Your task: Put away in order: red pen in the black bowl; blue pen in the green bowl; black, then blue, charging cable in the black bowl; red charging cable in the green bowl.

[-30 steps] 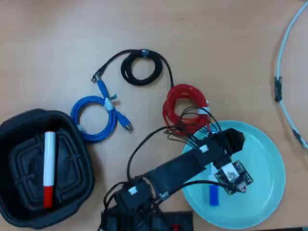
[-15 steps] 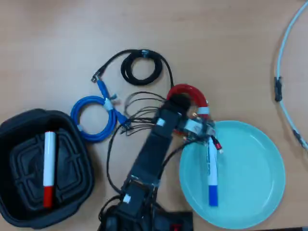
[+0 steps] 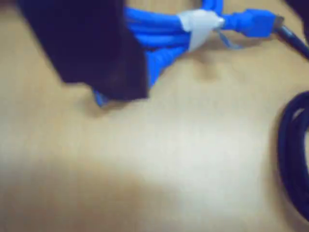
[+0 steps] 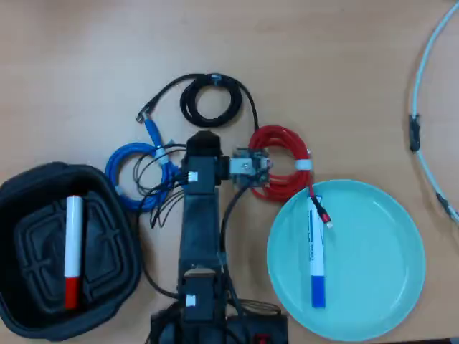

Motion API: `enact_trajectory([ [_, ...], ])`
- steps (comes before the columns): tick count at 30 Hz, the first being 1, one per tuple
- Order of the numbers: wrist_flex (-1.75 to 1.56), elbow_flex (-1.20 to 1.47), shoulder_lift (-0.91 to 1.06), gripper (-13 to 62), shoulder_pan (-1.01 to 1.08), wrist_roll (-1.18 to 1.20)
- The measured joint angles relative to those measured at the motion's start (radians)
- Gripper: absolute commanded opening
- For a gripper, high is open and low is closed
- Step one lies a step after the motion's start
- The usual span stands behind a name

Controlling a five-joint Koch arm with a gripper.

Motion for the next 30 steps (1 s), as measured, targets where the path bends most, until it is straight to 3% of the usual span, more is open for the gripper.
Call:
enact_trajectory([
  [11, -0.052, -0.006, -0.118, 38.8, -0.035, 0.000],
  [30, 0.133, -0.784, -0.669, 38.7, -0.032, 0.092],
])
